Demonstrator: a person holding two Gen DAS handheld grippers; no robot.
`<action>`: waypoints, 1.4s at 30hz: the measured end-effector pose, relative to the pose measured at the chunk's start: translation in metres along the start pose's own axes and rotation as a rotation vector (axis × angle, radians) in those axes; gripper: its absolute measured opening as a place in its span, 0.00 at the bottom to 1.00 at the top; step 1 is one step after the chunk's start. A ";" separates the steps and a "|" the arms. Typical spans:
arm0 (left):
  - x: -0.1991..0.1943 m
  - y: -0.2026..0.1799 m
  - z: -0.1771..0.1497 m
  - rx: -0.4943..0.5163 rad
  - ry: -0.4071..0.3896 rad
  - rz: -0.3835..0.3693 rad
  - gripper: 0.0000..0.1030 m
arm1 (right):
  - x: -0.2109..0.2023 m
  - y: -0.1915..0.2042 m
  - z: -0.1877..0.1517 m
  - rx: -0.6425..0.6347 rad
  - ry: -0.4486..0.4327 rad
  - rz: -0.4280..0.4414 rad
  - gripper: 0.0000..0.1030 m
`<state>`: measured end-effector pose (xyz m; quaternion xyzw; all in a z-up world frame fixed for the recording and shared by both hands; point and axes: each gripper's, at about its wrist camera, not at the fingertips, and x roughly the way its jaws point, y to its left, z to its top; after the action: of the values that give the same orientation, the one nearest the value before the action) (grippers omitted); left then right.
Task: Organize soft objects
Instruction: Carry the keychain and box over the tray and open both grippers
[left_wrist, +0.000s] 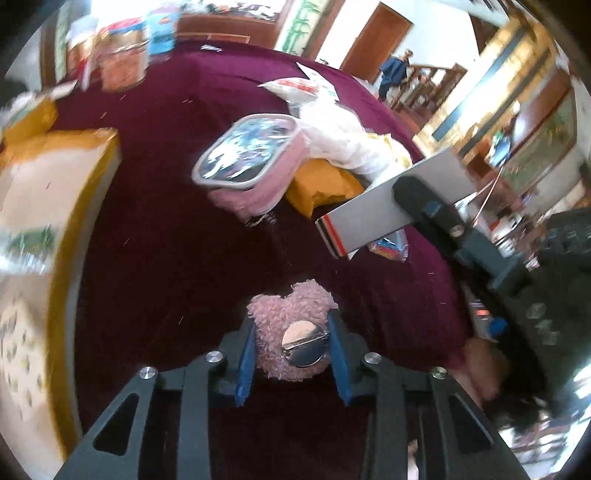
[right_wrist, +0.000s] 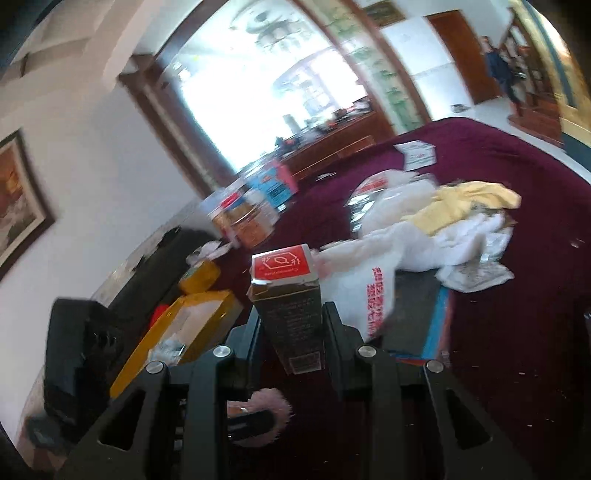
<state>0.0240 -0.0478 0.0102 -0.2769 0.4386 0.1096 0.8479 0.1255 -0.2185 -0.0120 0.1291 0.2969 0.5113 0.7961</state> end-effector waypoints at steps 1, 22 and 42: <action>-0.008 0.004 -0.003 -0.020 -0.001 -0.014 0.36 | 0.002 0.004 -0.001 -0.022 0.016 0.022 0.28; -0.146 0.187 0.065 -0.310 -0.303 0.131 0.36 | 0.082 0.155 0.004 -0.182 0.261 0.172 0.28; -0.059 0.241 0.105 -0.280 -0.100 0.273 0.51 | 0.210 0.186 -0.026 -0.342 0.358 -0.011 0.32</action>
<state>-0.0425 0.2130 0.0167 -0.3242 0.4099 0.2972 0.7991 0.0359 0.0490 -0.0093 -0.1019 0.3429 0.5646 0.7438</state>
